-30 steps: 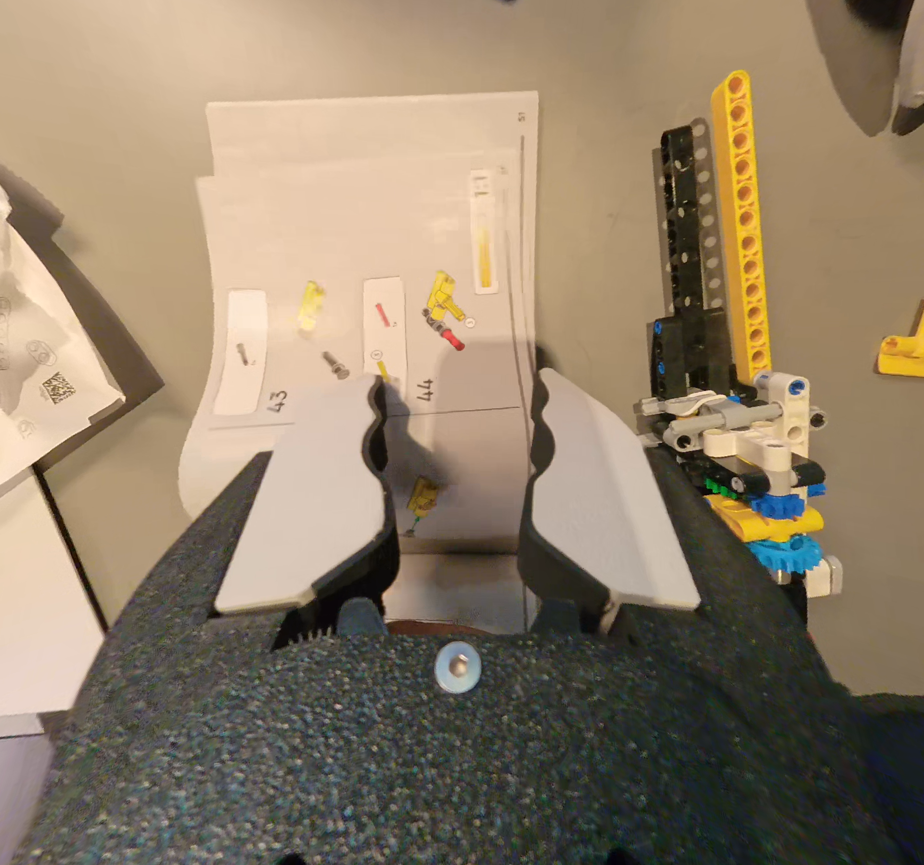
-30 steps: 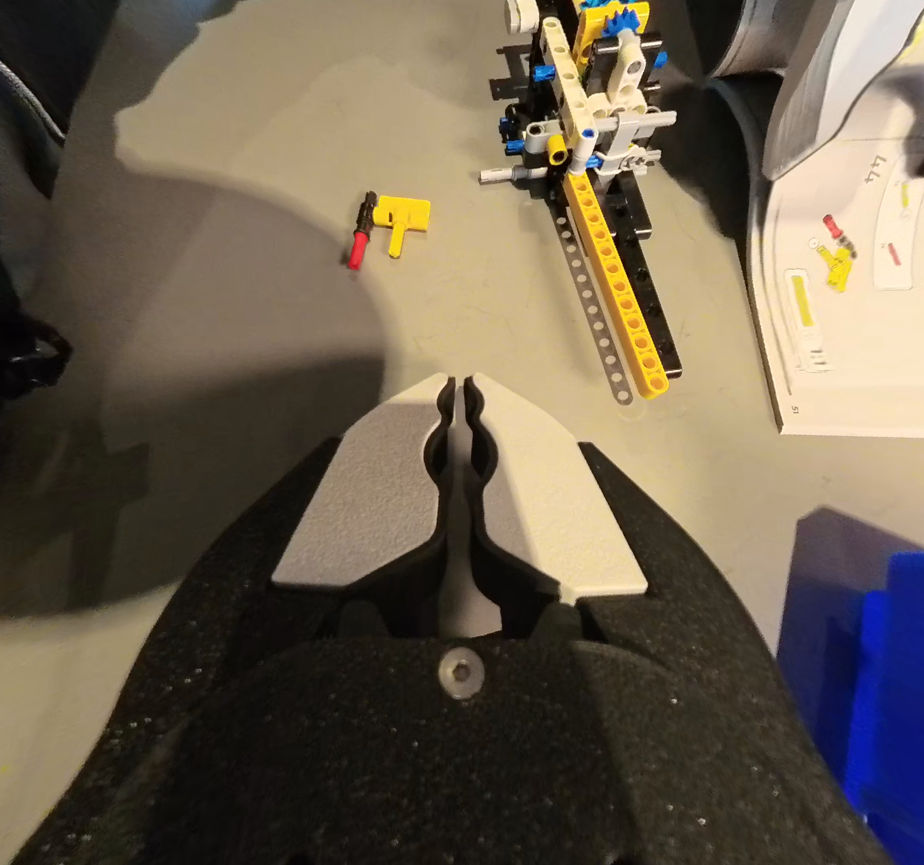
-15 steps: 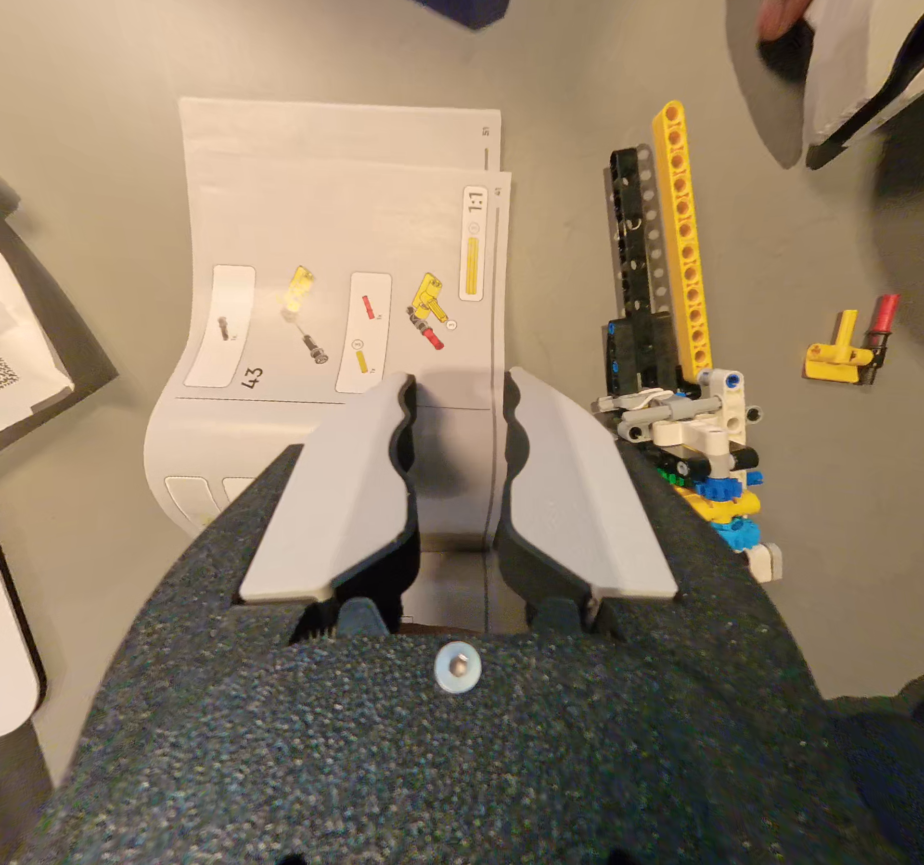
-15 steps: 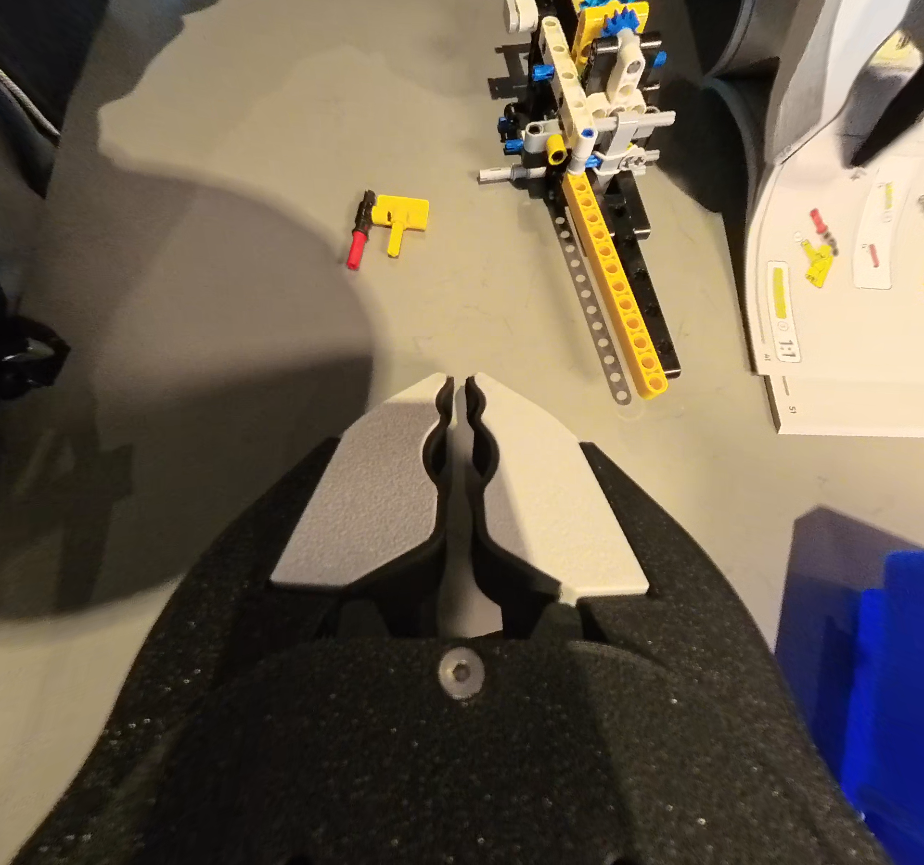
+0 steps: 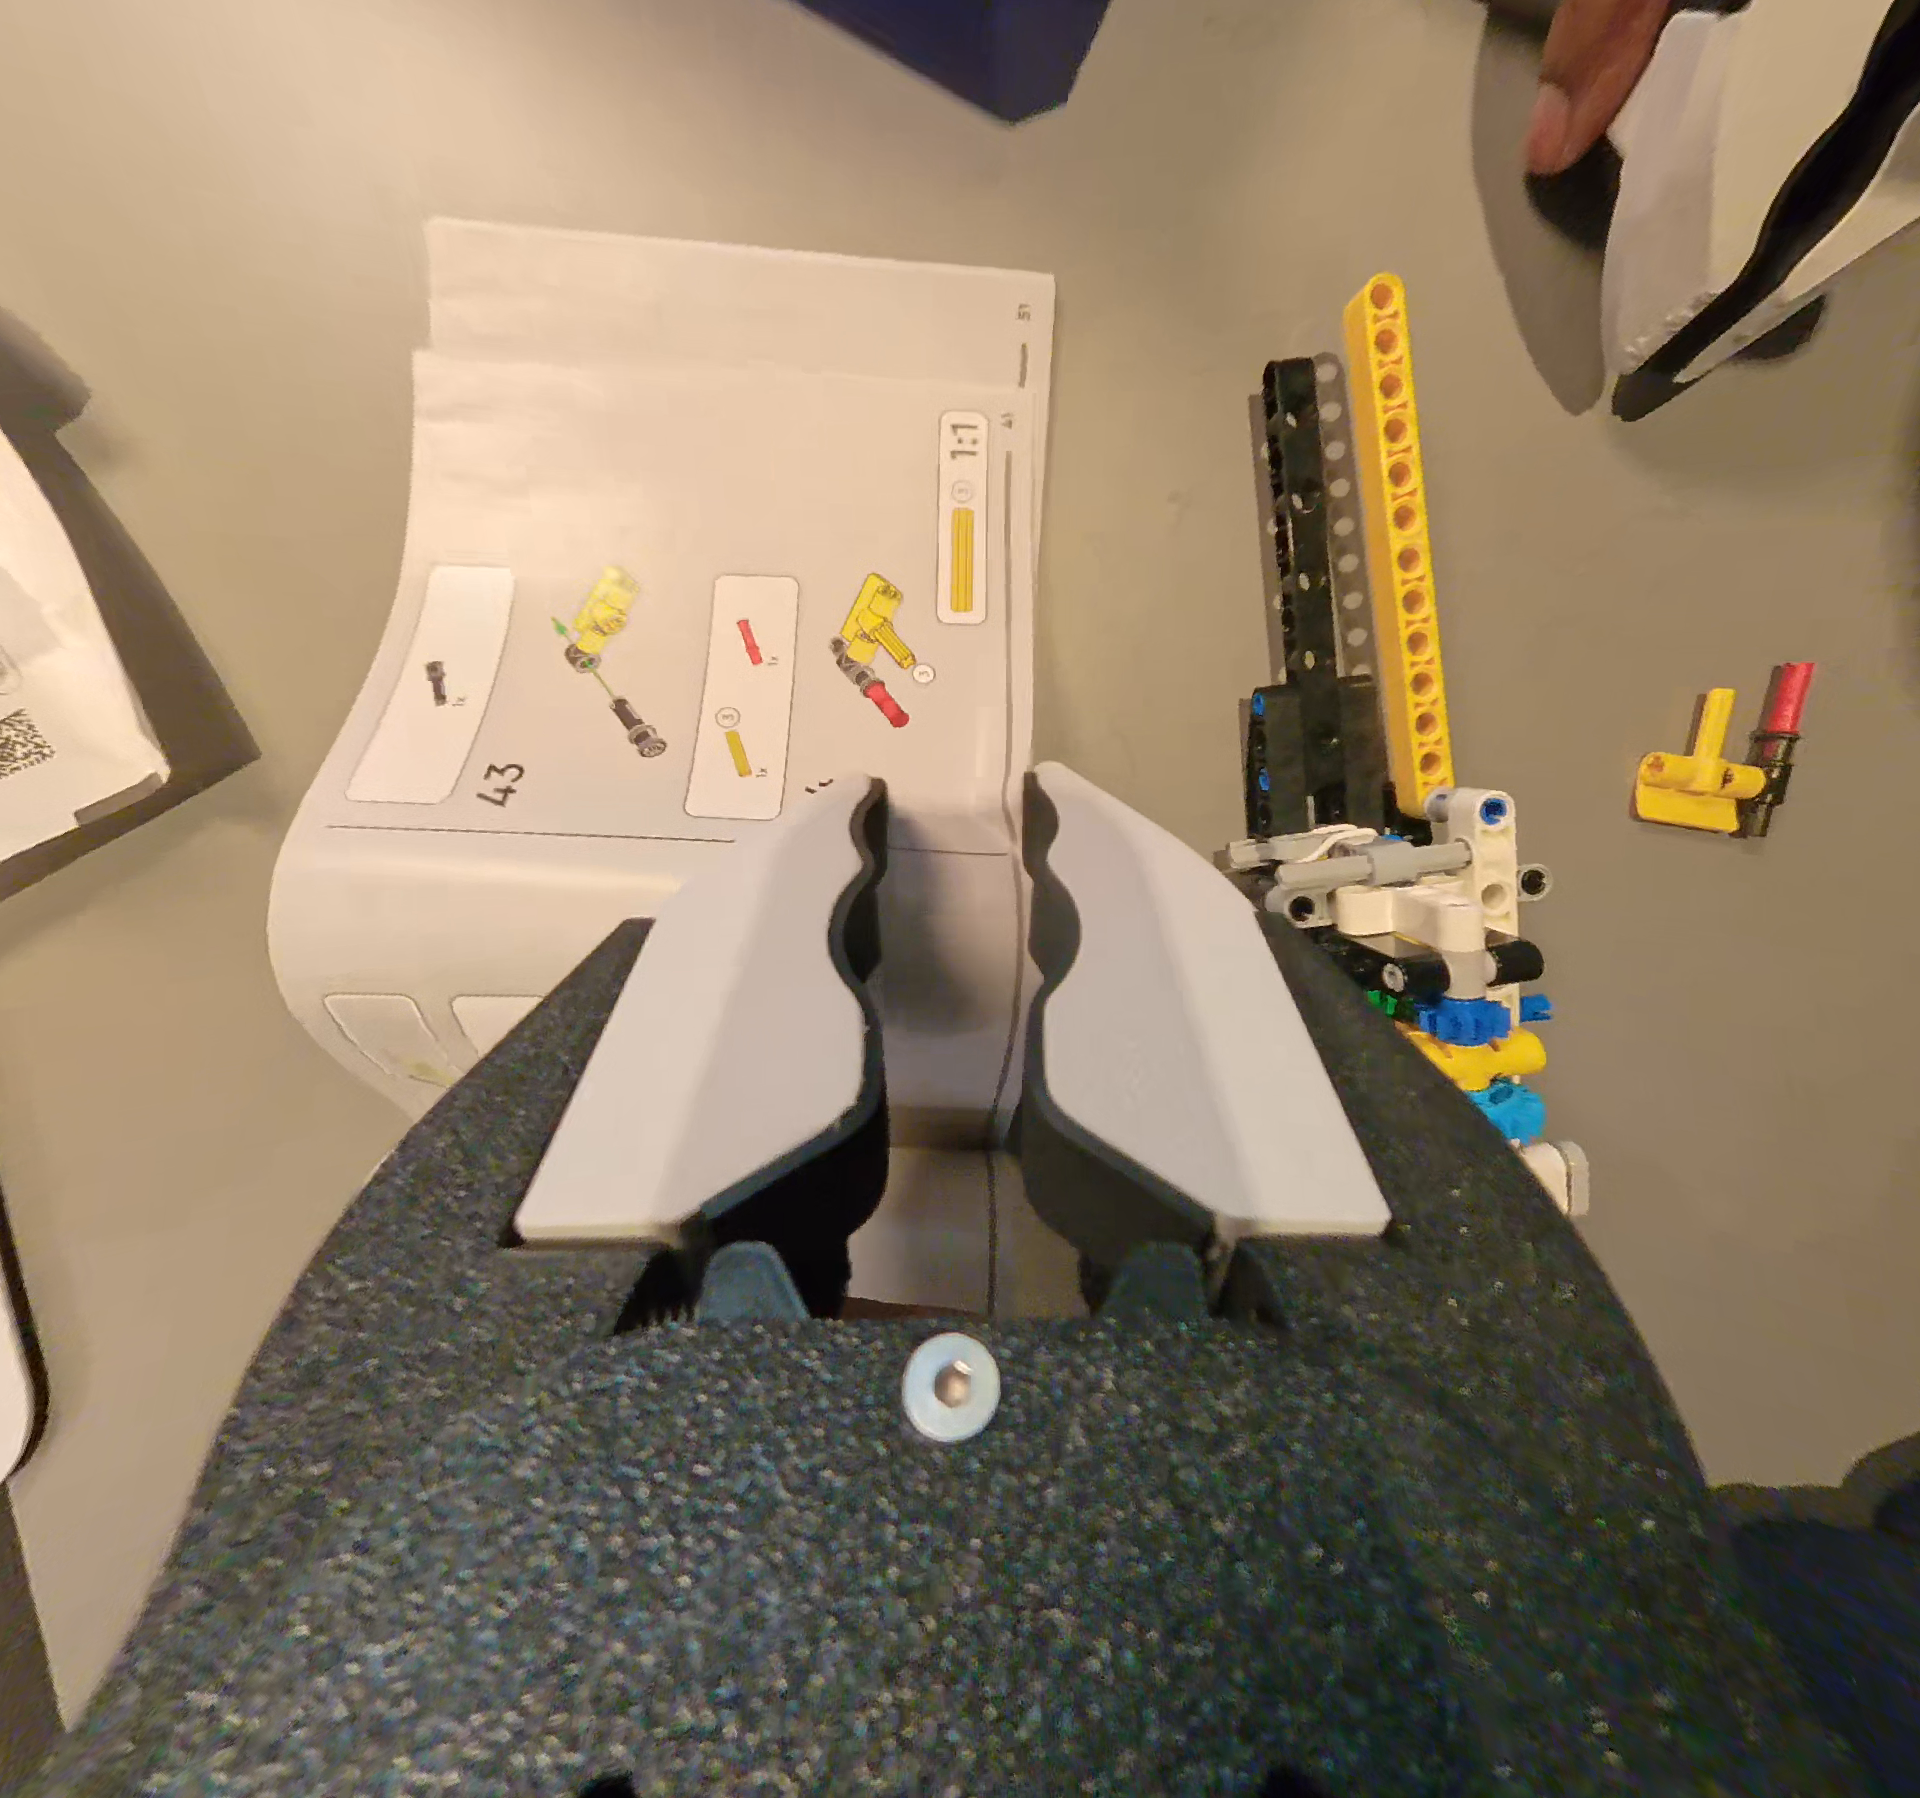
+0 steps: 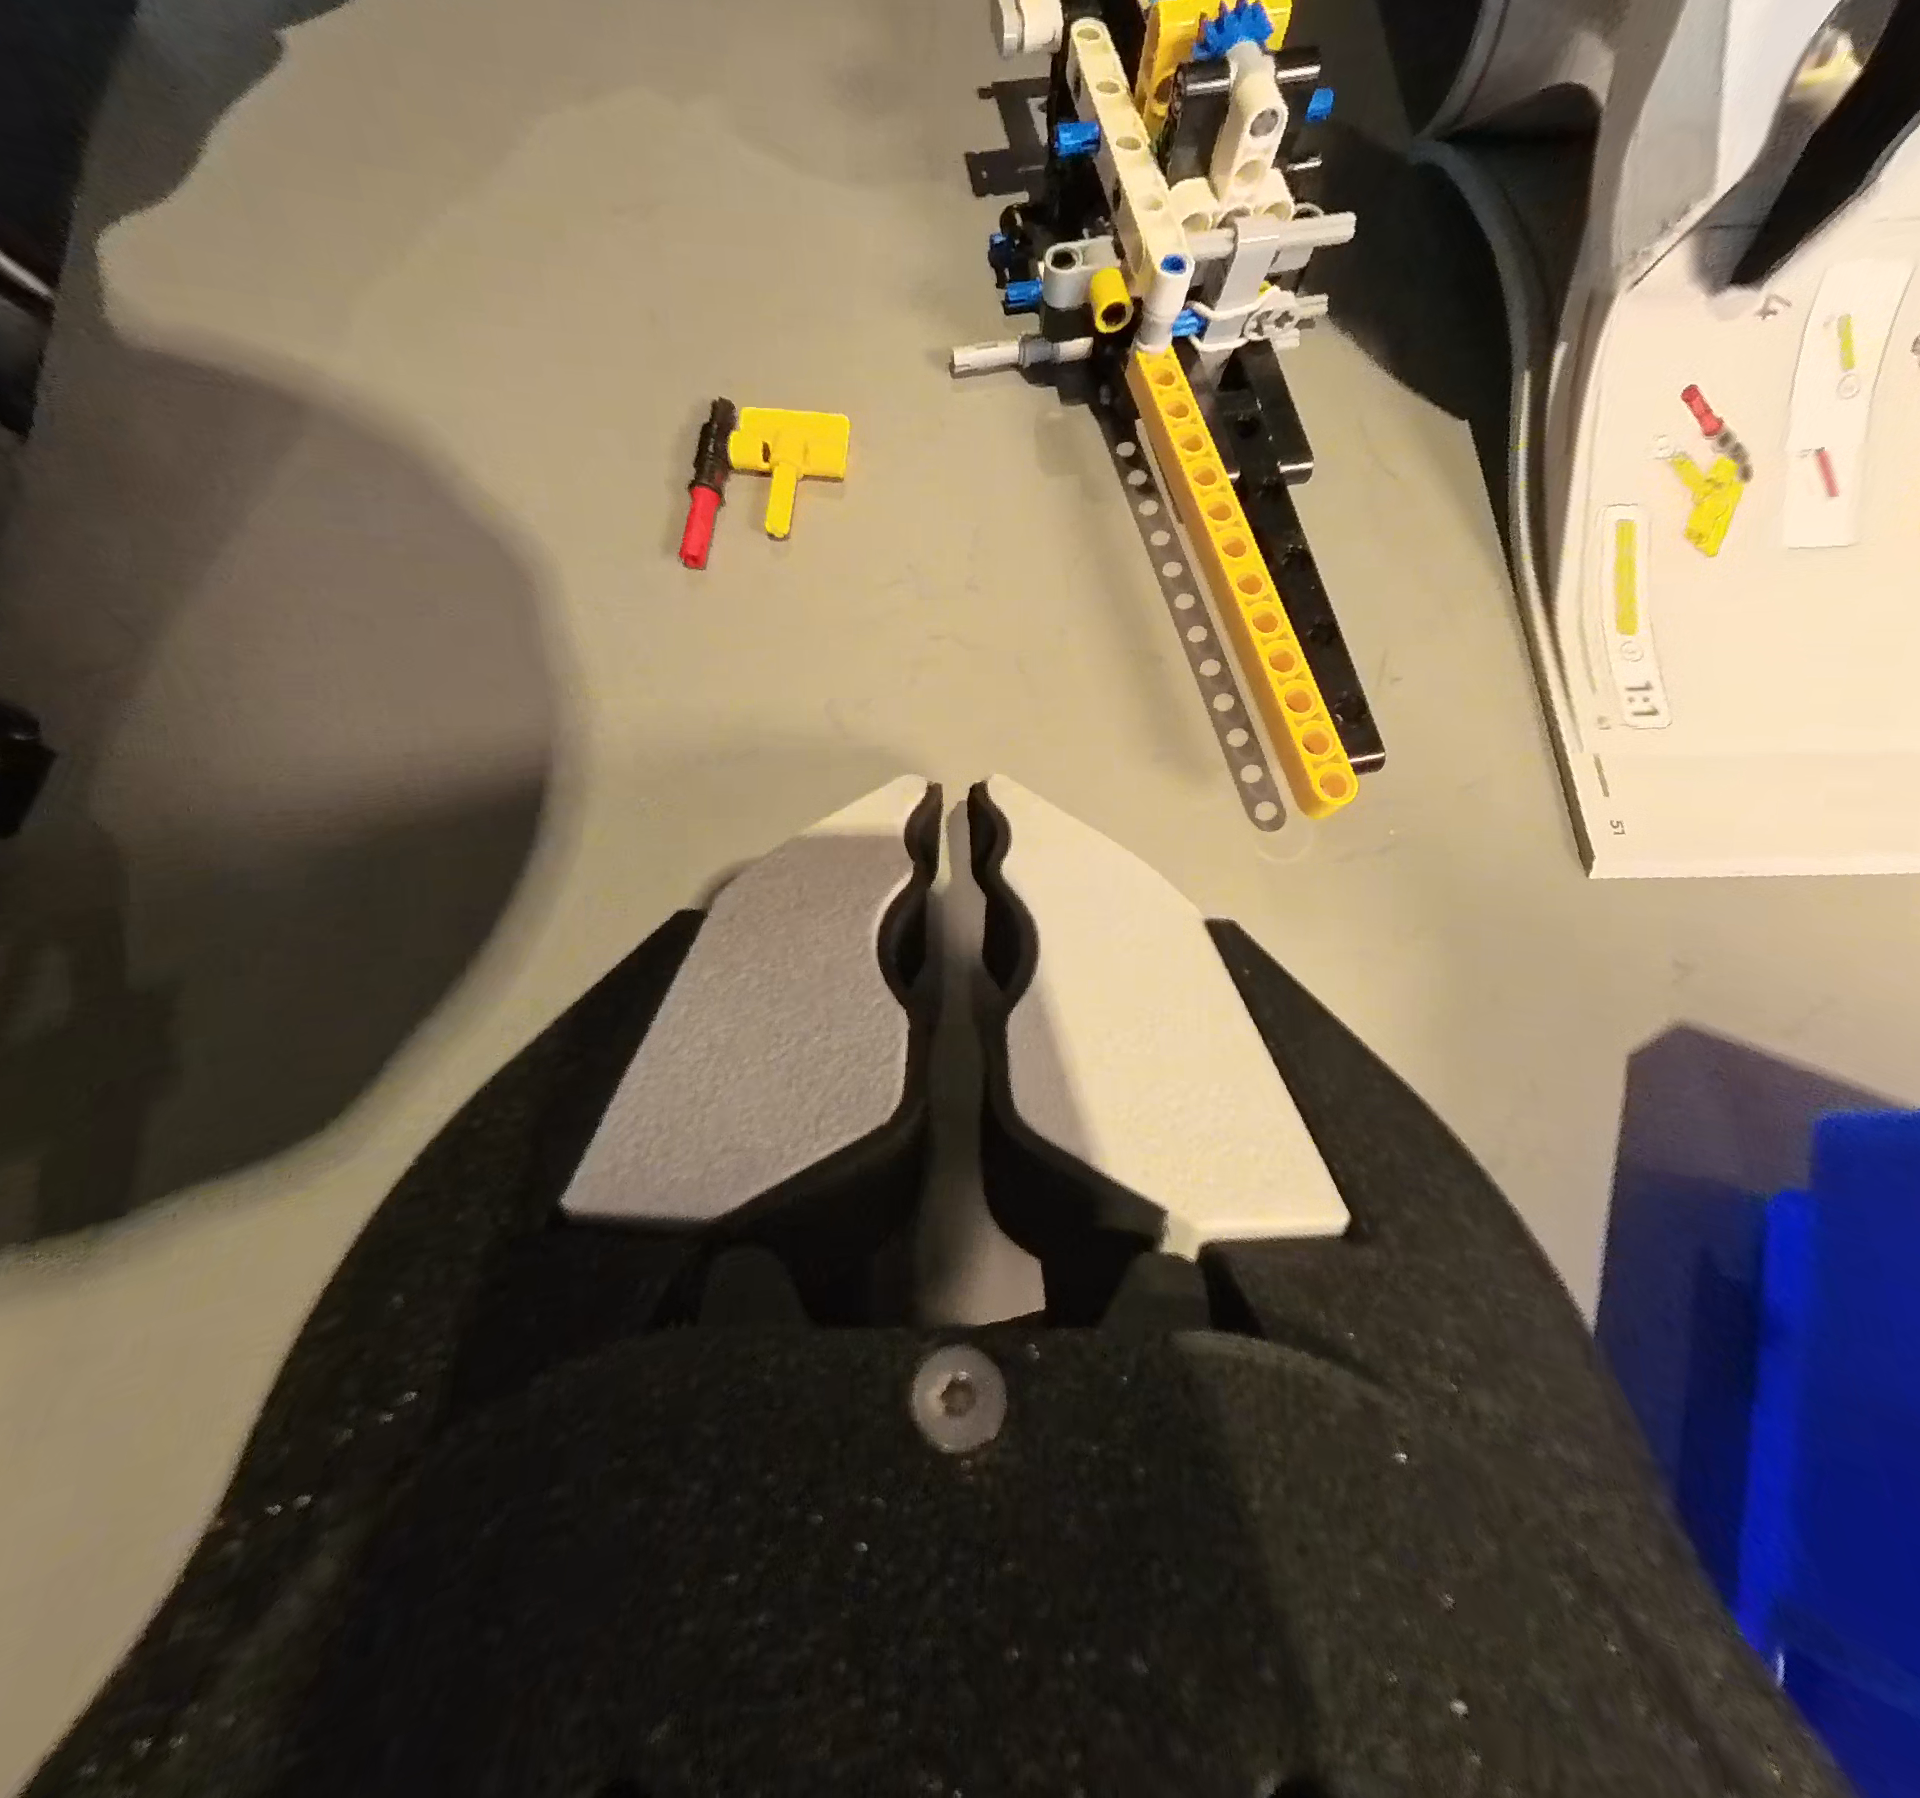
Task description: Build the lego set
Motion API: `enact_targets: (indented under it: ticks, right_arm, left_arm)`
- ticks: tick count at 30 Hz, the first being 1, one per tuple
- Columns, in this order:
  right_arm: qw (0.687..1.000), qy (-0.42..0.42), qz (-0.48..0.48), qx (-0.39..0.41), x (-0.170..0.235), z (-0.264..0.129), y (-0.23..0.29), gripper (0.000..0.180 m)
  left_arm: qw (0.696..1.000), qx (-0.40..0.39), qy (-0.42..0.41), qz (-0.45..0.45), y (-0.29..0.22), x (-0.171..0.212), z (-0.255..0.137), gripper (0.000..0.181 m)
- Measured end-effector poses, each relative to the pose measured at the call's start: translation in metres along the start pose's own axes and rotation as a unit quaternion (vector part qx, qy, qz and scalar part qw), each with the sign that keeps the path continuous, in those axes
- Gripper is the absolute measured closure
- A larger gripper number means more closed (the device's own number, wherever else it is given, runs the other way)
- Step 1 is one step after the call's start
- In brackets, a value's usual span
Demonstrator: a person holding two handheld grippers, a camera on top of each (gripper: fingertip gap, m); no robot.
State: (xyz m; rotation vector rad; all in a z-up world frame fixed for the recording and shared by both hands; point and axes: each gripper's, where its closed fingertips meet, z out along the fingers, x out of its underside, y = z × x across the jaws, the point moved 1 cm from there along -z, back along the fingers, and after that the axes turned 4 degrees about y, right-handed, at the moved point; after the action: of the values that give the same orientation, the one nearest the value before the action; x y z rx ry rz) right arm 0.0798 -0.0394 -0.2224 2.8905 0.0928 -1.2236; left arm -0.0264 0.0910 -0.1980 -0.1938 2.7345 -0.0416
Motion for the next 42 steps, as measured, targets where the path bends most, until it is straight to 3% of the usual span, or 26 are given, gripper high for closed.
enact_targets:
  ticks: [13, 17, 25, 29, 37, 42]
  right_arm:
    - [0.999, 0.033, -0.018, 0.035, 0.003, 0.006, -0.004, 0.174]
    - [0.99, 0.103, -0.07, 0.063, 0.007, 0.0, -0.004, 0.174]
    - [0.953, 0.208, -0.19, 0.112, -0.024, -0.021, -0.011, 0.173]
    - [0.902, 0.285, -0.286, 0.151, -0.029, -0.024, -0.017, 0.174]
    - [0.693, 0.422, -0.535, 0.237, -0.055, -0.039, -0.035, 0.174]
    - [0.654, 0.44, -0.572, 0.227, -0.058, -0.032, -0.03, 0.174]
  left_arm:
    - [0.998, -0.025, -0.035, -0.04, 0.008, 0.001, -0.009, 0.158]
    - [0.997, -0.037, -0.048, -0.045, 0.006, -0.001, -0.015, 0.157]
    - [0.994, -0.067, -0.076, -0.032, -0.013, -0.01, -0.037, 0.156]
    - [0.993, -0.08, -0.084, -0.028, -0.024, -0.012, -0.046, 0.156]
    - [0.991, -0.1, -0.094, -0.007, -0.043, -0.022, -0.06, 0.155]
    - [0.99, -0.105, -0.09, 0.005, -0.048, -0.025, -0.06, 0.155]
